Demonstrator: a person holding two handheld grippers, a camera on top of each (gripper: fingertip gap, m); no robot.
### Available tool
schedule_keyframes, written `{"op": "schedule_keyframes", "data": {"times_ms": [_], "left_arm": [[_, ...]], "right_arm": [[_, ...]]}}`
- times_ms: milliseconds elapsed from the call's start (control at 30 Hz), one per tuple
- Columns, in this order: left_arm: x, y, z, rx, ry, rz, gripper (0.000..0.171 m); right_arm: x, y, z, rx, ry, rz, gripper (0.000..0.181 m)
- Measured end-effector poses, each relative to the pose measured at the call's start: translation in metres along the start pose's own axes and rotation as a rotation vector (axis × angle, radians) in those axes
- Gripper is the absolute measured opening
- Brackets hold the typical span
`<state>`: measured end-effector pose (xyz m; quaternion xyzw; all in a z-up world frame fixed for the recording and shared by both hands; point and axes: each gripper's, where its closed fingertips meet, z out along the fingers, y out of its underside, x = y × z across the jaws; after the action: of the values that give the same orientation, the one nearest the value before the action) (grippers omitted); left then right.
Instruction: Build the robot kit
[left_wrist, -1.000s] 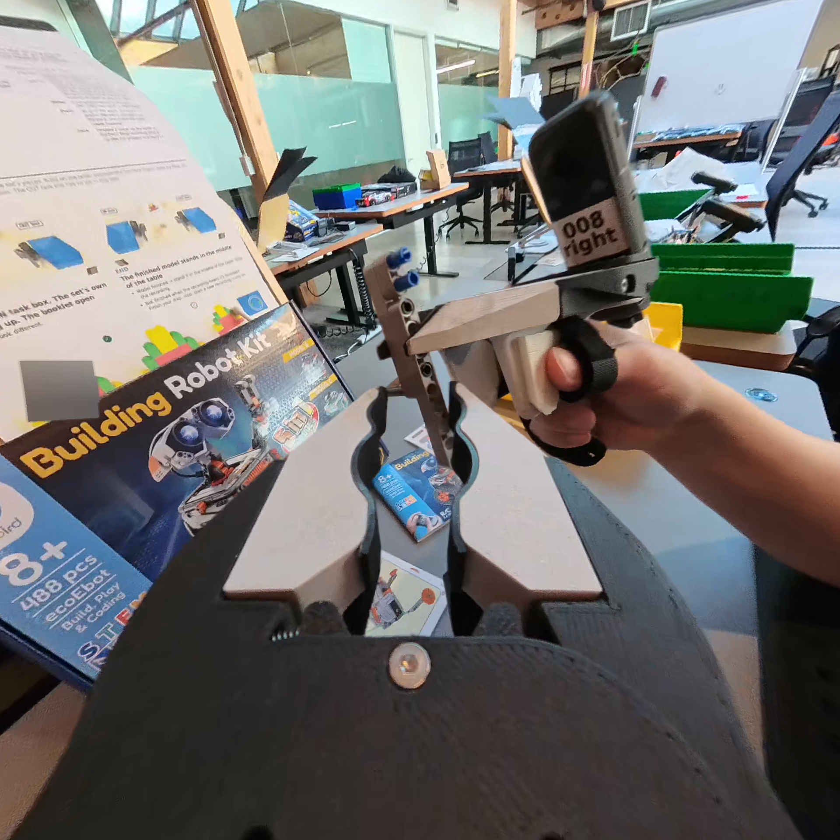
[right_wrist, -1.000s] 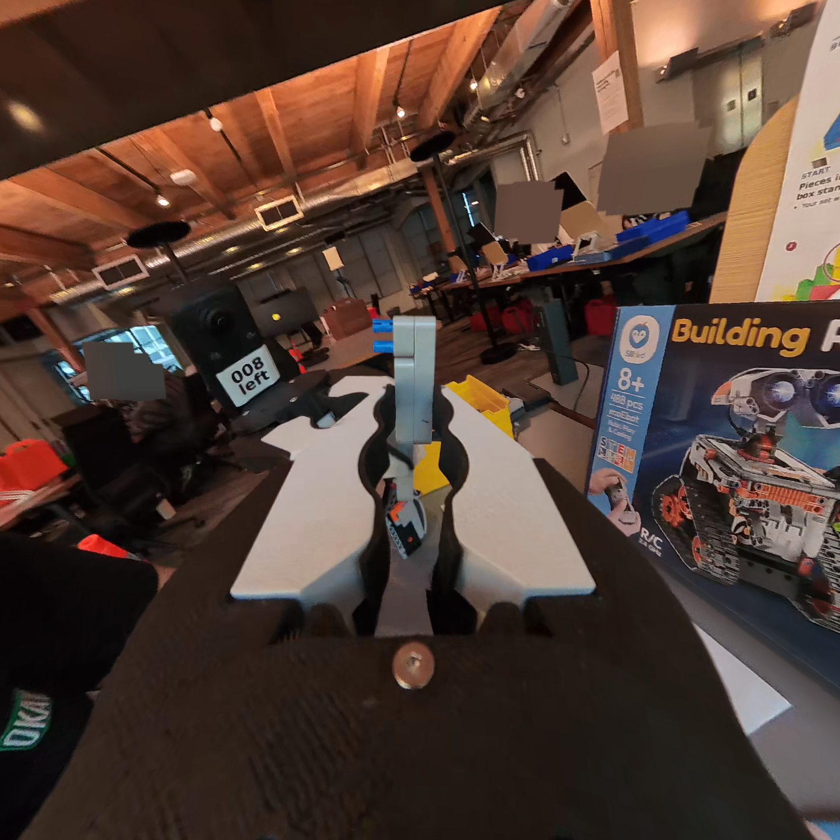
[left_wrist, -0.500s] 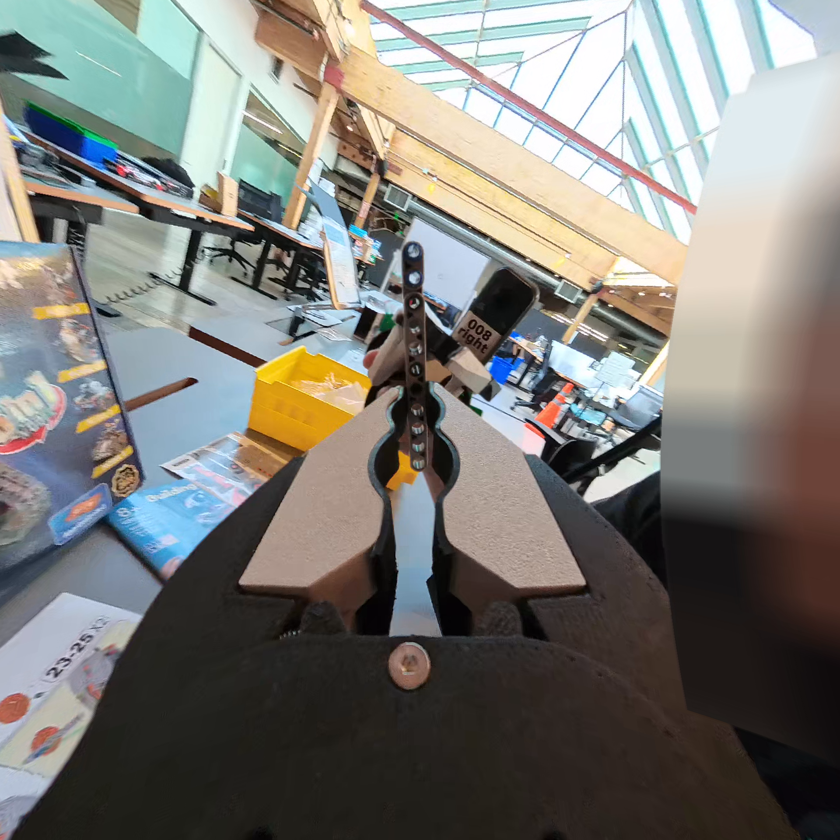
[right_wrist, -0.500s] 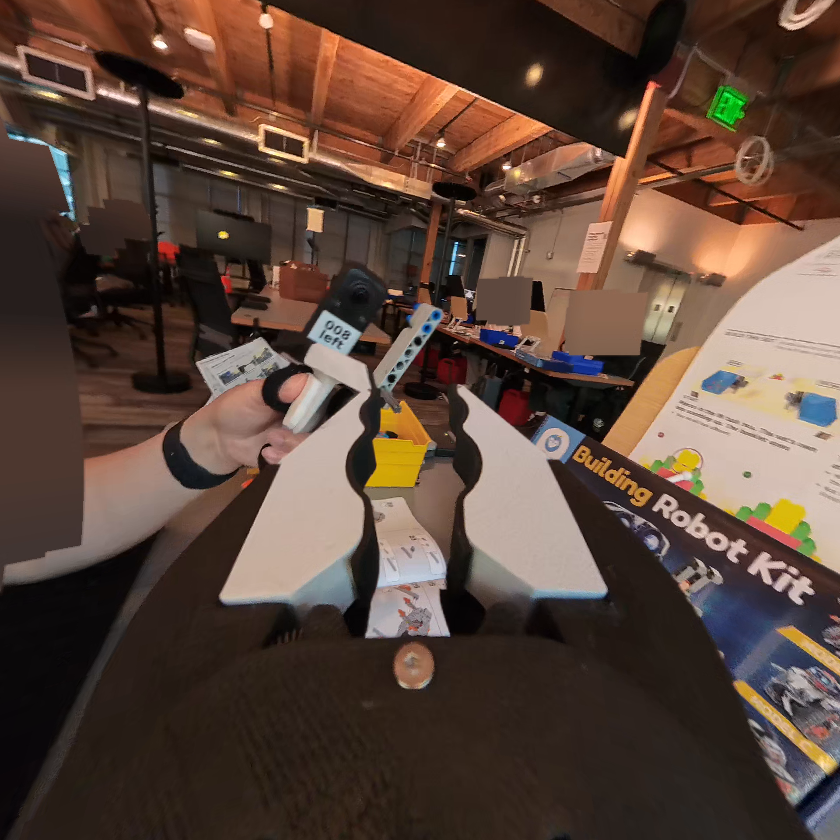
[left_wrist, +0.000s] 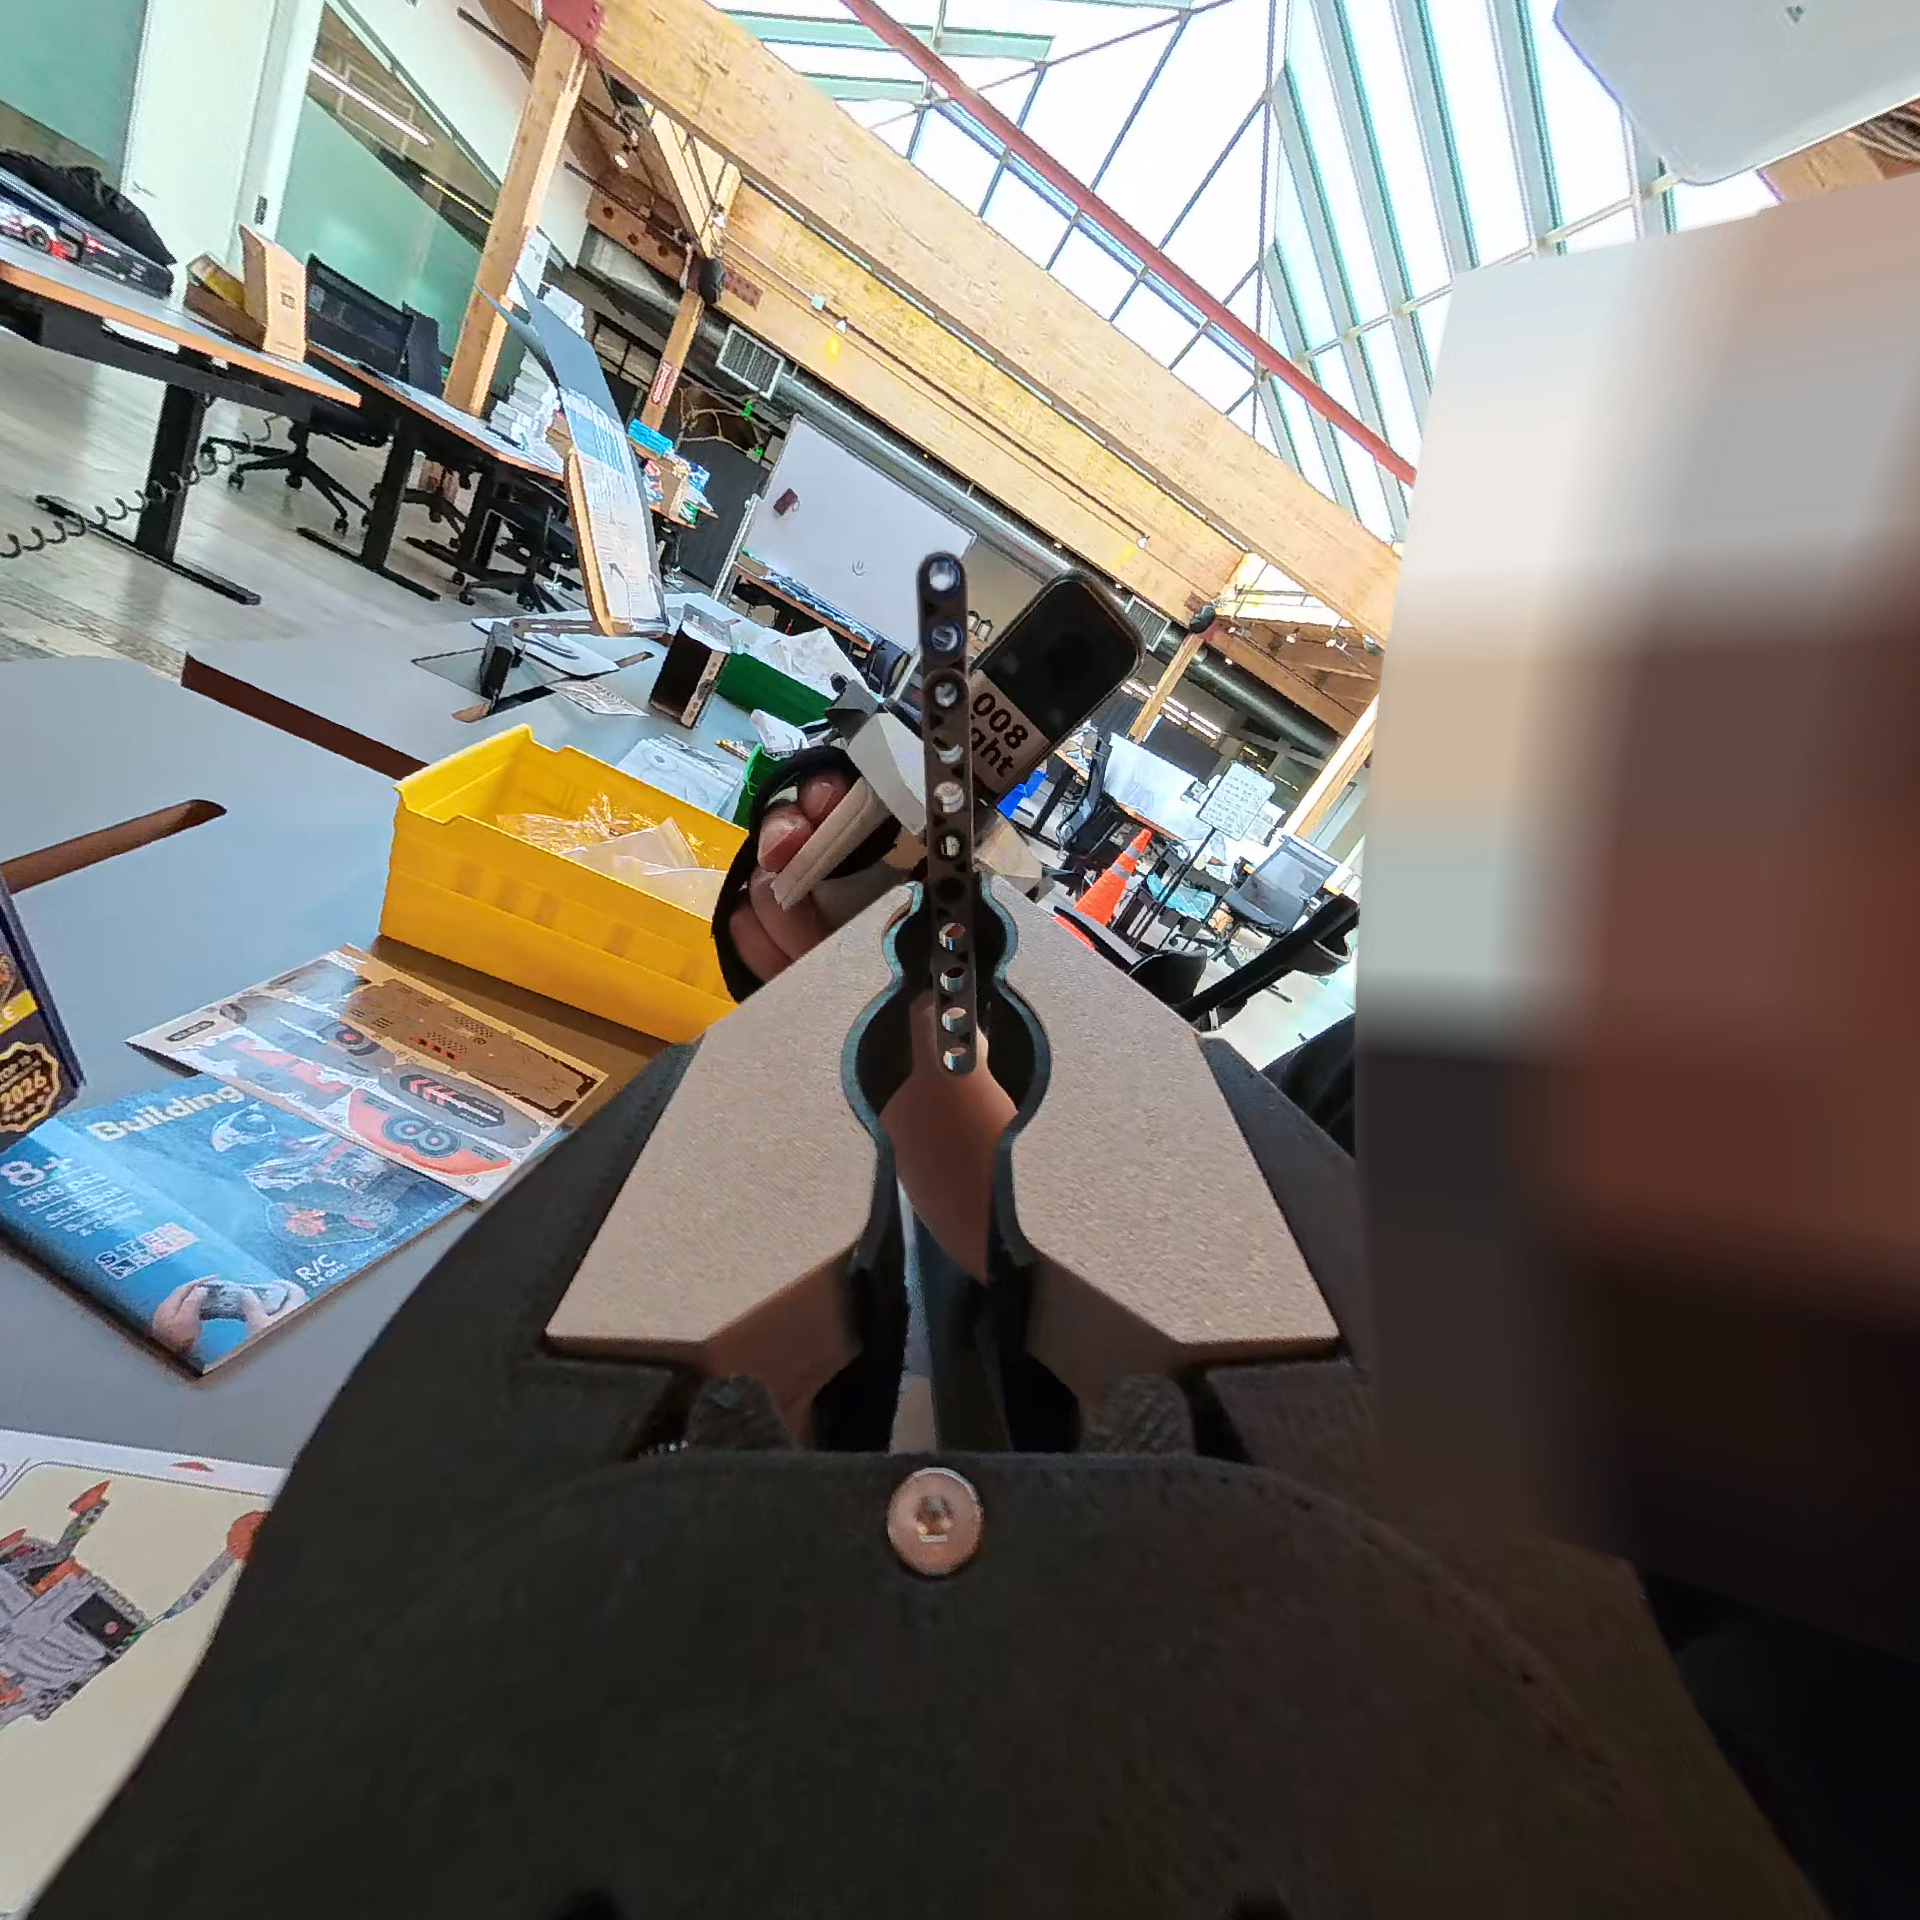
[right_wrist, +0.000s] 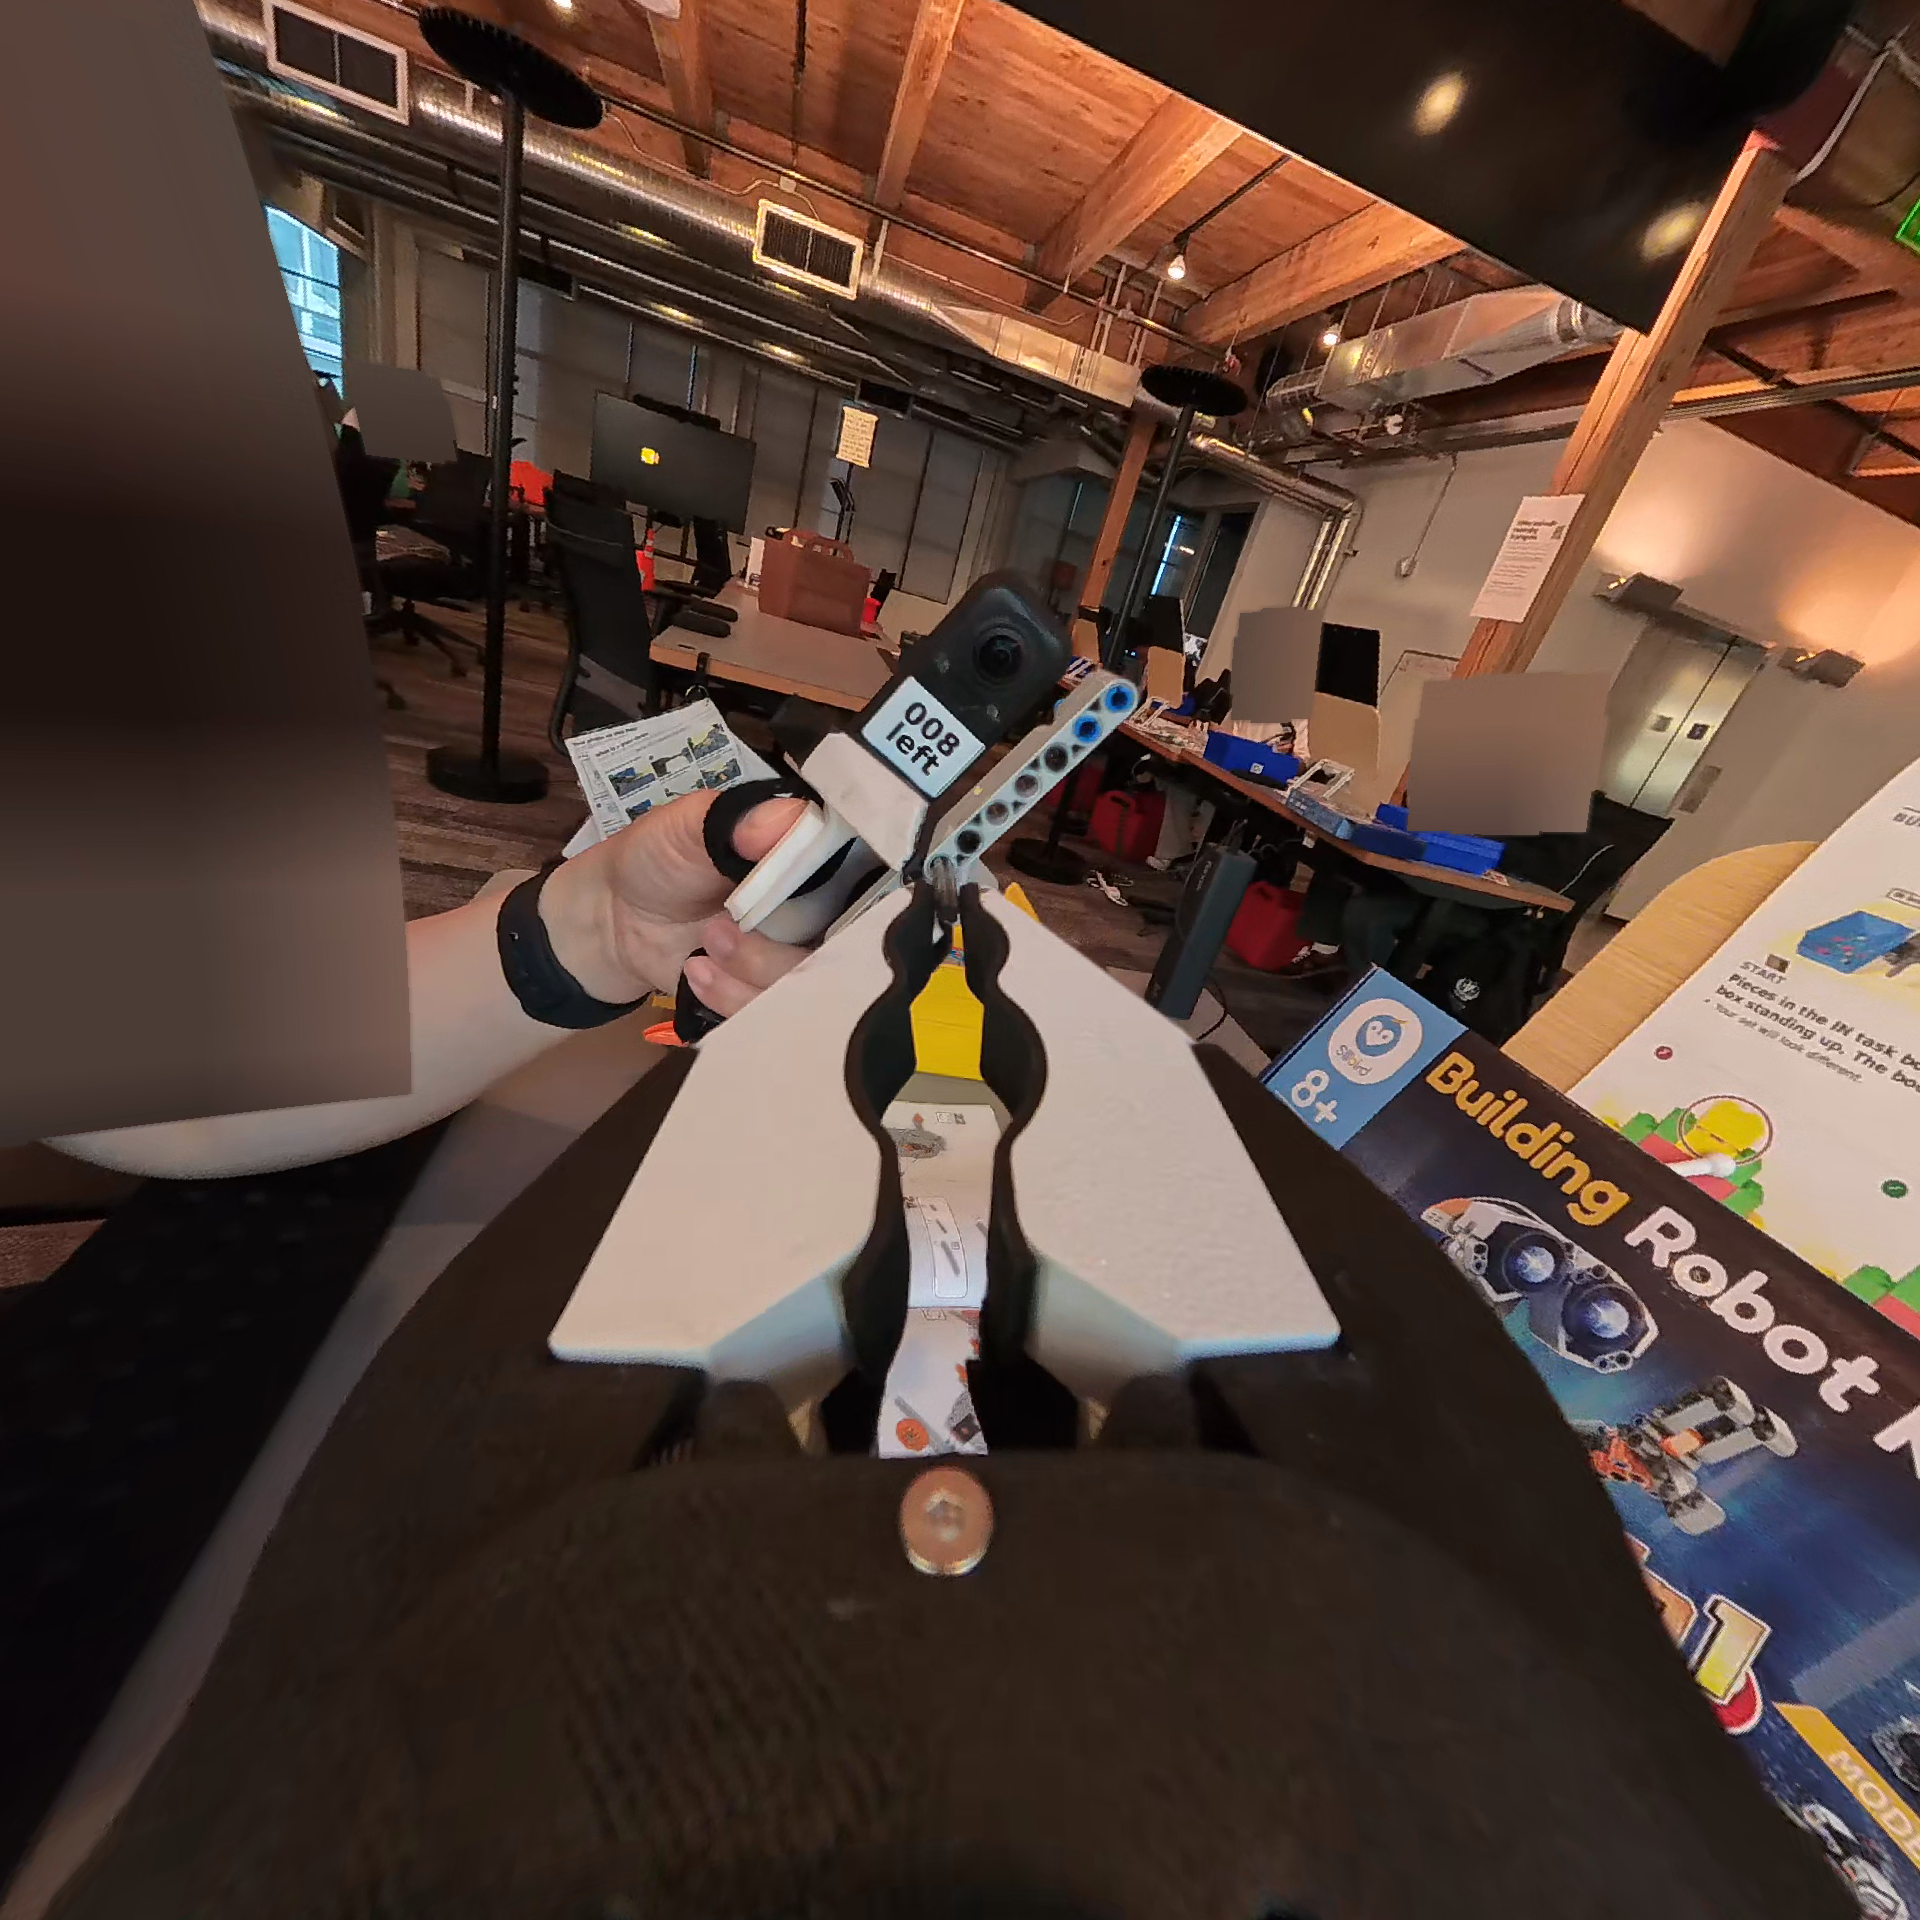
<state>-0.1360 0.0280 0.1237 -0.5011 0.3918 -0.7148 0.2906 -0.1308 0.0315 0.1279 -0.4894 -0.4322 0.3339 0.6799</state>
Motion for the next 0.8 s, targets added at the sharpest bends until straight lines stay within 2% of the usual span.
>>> {"op": "schedule_keyframes", "data": {"times_ms": [33,433,533,633,700,733,800], "left_arm": [[0.001,0.0,0.0,-0.002,0.009,-0.004,0.005],[-0.002,0.003,-0.001,-0.03,-0.019,0.016,0.005],[-0.004,0.002,-0.002,-0.035,-0.045,0.062,0.005],[-0.01,0.003,-0.005,-0.062,-0.13,0.144,0.005],[-0.013,0.004,-0.008,-0.085,-0.171,0.172,0.005],[-0.013,0.004,-0.009,-0.092,-0.179,0.164,0.005],[-0.014,0.004,-0.012,-0.098,-0.18,0.121,0.005]], "right_arm": [[-0.001,0.0,0.0,0.001,-0.004,-0.005,0.003],[-0.001,0.005,0.001,-0.024,-0.037,0.067,0.002],[0.001,0.006,0.003,-0.012,-0.087,0.26,0.003],[0.006,0.012,0.007,-0.004,-0.155,0.57,0.003],[0.007,0.015,0.009,0.018,-0.195,0.675,0.002],[0.006,0.016,0.01,0.022,-0.203,0.658,0.002],[0.005,0.018,0.013,0.018,-0.144,0.431,0.002]]}}
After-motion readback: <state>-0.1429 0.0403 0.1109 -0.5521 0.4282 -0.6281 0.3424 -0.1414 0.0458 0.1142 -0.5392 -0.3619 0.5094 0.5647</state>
